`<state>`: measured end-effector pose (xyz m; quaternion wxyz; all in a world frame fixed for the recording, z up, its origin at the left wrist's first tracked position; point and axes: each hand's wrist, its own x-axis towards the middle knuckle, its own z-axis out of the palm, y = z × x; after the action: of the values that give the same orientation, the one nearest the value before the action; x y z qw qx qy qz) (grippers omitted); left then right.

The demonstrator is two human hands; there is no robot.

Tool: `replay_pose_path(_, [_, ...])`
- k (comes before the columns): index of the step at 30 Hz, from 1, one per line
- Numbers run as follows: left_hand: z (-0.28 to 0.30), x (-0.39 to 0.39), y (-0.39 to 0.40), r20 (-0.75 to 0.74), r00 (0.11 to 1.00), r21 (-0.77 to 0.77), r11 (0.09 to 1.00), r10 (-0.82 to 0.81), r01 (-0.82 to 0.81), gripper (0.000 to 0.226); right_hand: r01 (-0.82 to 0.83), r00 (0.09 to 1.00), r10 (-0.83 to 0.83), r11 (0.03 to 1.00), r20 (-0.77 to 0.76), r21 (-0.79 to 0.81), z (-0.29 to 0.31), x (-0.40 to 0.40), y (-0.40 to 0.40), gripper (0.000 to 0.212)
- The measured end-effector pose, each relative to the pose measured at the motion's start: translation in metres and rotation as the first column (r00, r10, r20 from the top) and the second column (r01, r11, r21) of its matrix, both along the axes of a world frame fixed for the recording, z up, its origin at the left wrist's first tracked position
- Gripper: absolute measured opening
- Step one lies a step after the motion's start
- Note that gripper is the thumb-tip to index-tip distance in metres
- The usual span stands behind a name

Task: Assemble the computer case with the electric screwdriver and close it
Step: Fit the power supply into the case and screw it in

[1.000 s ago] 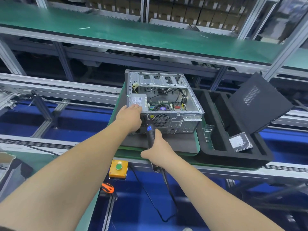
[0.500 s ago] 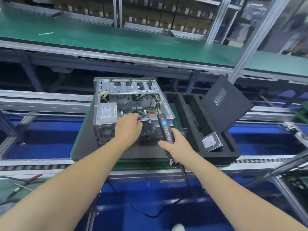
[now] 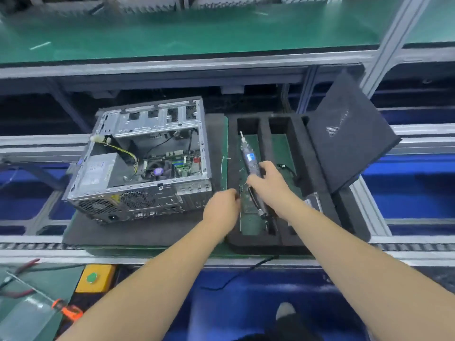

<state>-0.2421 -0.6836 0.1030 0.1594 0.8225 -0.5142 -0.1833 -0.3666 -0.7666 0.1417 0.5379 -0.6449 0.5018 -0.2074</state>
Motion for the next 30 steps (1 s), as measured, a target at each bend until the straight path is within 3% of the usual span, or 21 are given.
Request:
replay_pose_path(3, [-0.008, -0.001, -0.026, 0.145, 0.987, 0.132, 0.987, 0.074, -0.094, 0.011, -0.076, 0.997, 0.077, 0.995, -0.012, 0.069, -0.013, -0.009, -0.034, 0.024])
replay_pose_path(11, [-0.036, -0.006, -0.052, 0.398, 0.915, 0.352, 0.911, 0.063, -0.215, 0.031, -0.270, 0.957, 0.287, 0.936, -0.049, 0.225, -0.040, -0.004, -0.067, 0.024])
replay_pose_path(23, [-0.049, -0.009, -0.077, 0.382, 0.916, 0.412, 0.865, 0.119, -0.285, 0.038, -0.339, 0.935, 0.354, 0.882, 0.016, 0.327, -0.047, -0.002, -0.070, 0.030])
replay_pose_path(27, [-0.029, -0.012, -0.082, 0.322, 0.914, 0.300, 0.889, 0.247, -0.346, 0.032, -0.339, 0.938, 0.345, 0.881, 0.041, 0.329, -0.042, -0.006, -0.075, 0.030])
replay_pose_path(30, [-0.005, -0.012, -0.078, 0.068, 0.872, -0.009, 0.874, 0.485, -0.486, 0.002, -0.345, 0.937, 0.344, 0.883, 0.058, 0.318, -0.032, -0.005, -0.076, 0.033])
